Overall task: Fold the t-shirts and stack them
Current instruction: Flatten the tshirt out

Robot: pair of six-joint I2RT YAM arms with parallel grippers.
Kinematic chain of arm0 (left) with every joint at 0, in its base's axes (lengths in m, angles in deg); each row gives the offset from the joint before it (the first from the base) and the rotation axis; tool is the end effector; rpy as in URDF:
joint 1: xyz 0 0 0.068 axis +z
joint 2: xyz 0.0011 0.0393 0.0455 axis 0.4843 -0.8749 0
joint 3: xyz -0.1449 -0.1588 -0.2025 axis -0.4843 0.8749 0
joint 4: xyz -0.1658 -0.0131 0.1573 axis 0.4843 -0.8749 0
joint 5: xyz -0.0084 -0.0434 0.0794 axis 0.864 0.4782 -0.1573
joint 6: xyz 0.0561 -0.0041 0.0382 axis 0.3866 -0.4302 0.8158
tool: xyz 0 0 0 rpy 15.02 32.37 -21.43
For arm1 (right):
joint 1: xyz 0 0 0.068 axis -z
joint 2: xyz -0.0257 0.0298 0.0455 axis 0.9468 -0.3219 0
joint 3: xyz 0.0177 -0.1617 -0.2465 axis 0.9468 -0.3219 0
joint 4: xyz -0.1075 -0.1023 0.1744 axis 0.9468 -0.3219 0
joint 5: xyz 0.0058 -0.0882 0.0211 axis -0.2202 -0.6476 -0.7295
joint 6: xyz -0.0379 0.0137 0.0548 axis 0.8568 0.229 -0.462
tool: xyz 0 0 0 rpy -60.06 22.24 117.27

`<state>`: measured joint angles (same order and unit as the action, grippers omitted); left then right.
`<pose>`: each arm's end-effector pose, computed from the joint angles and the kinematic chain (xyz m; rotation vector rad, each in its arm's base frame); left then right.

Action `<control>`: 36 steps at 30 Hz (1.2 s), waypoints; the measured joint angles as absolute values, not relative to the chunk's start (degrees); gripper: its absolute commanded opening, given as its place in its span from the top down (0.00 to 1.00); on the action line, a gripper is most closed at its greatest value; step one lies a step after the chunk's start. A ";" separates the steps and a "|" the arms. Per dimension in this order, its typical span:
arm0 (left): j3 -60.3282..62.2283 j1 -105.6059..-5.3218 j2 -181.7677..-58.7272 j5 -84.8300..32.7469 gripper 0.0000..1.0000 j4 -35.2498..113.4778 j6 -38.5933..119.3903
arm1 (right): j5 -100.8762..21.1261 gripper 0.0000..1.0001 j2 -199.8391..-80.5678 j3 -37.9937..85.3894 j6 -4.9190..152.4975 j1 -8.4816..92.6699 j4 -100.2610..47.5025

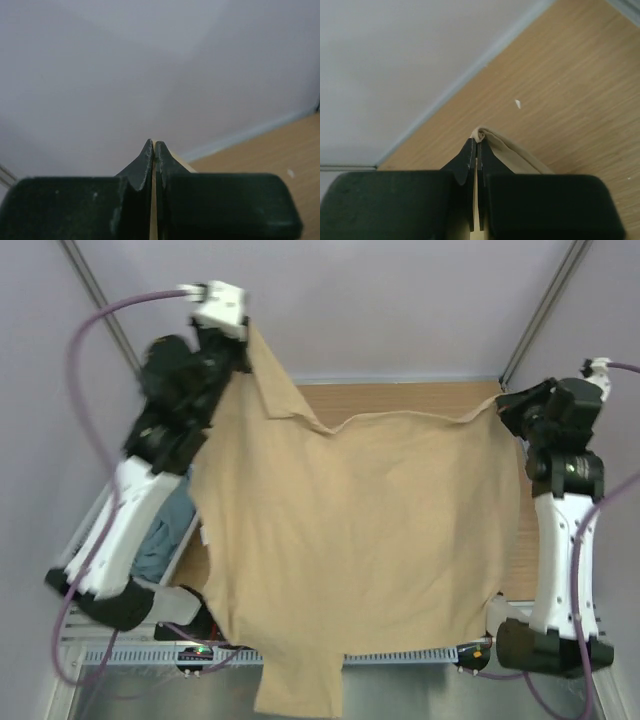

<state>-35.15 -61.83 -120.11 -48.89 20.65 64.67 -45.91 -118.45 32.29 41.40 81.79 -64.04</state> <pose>0.1855 -0.1034 0.5922 0.2910 1.2581 -0.1389 0.1613 -0.0285 0.4736 0.7475 1.6595 0.3805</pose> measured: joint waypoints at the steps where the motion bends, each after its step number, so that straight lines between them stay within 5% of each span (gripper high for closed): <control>1: -30.93 -60.30 -124.91 -48.11 1.00 22.53 64.45 | -45.95 0.99 -121.16 28.38 41.36 81.77 -61.25; 6: -22.12 -54.92 -150.64 -45.53 1.00 26.09 61.61 | -47.77 0.99 -134.93 16.38 42.39 81.77 -50.34; 13: -35.41 -50.59 -179.19 -42.27 1.00 26.79 52.89 | -49.54 0.99 -159.83 17.47 45.40 81.85 -34.41; 21: -44.53 -46.81 -181.55 -38.14 1.00 30.86 43.12 | -49.95 0.99 -181.73 35.70 49.16 82.12 -36.26; 36: -45.12 -46.68 -177.72 -34.18 1.00 31.03 31.33 | -50.37 0.99 -180.70 43.70 48.83 84.89 -41.55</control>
<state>-45.12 -46.68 -177.72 -34.18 31.03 31.33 -50.37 -180.70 43.70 48.83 84.89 -41.55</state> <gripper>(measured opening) 0.005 0.036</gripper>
